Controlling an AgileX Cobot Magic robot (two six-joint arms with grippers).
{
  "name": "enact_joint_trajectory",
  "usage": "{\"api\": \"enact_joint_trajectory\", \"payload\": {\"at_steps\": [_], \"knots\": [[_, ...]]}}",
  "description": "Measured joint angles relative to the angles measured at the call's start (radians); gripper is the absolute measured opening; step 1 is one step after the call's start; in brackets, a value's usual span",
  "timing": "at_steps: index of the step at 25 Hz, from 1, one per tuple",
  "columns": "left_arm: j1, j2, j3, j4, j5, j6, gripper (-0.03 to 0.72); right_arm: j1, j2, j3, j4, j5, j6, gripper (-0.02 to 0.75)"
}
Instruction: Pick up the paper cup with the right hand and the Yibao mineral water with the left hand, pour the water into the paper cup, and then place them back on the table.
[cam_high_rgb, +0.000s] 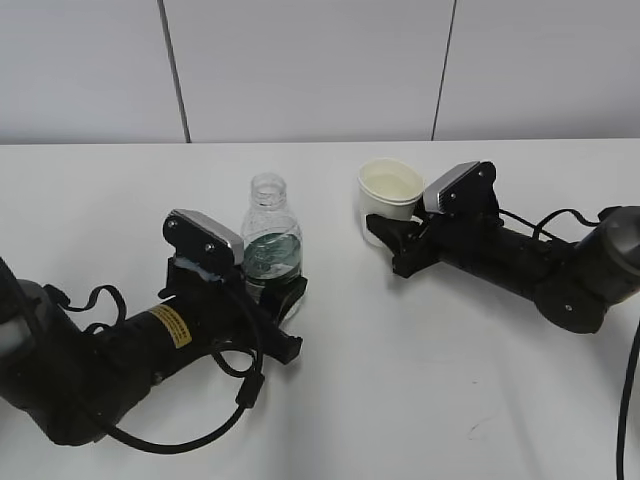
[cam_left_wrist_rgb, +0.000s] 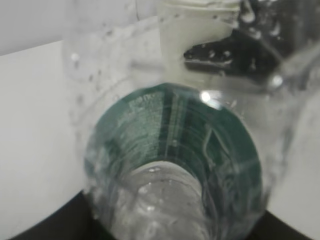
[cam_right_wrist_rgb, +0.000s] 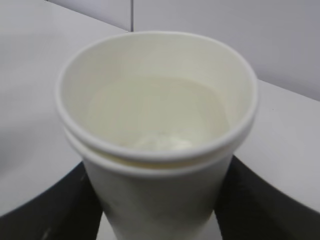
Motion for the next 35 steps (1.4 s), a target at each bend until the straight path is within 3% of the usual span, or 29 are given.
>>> {"api": "enact_joint_trajectory", "payload": {"at_steps": [10,15,18,23,35], "knots": [[0.011,0.021,0.000,0.000,-0.002,-0.021,0.346,0.000,0.052,0.000,-0.029,-0.057,0.000,0.452],[0.011,0.021,0.000,0.000,-0.004,-0.023,0.472,0.000,0.052,0.000,-0.029,-0.059,0.000,0.452],[0.012,0.021,0.000,0.000,-0.010,-0.024,0.517,-0.008,0.053,0.000,-0.031,-0.059,0.000,0.492],[0.012,0.019,0.038,-0.004,-0.010,-0.024,0.529,-0.002,0.053,0.000,-0.035,-0.061,0.008,0.647],[0.012,-0.103,0.193,-0.130,-0.012,0.000,0.531,-0.036,-0.040,0.175,0.021,-0.061,-0.002,0.667]]}}
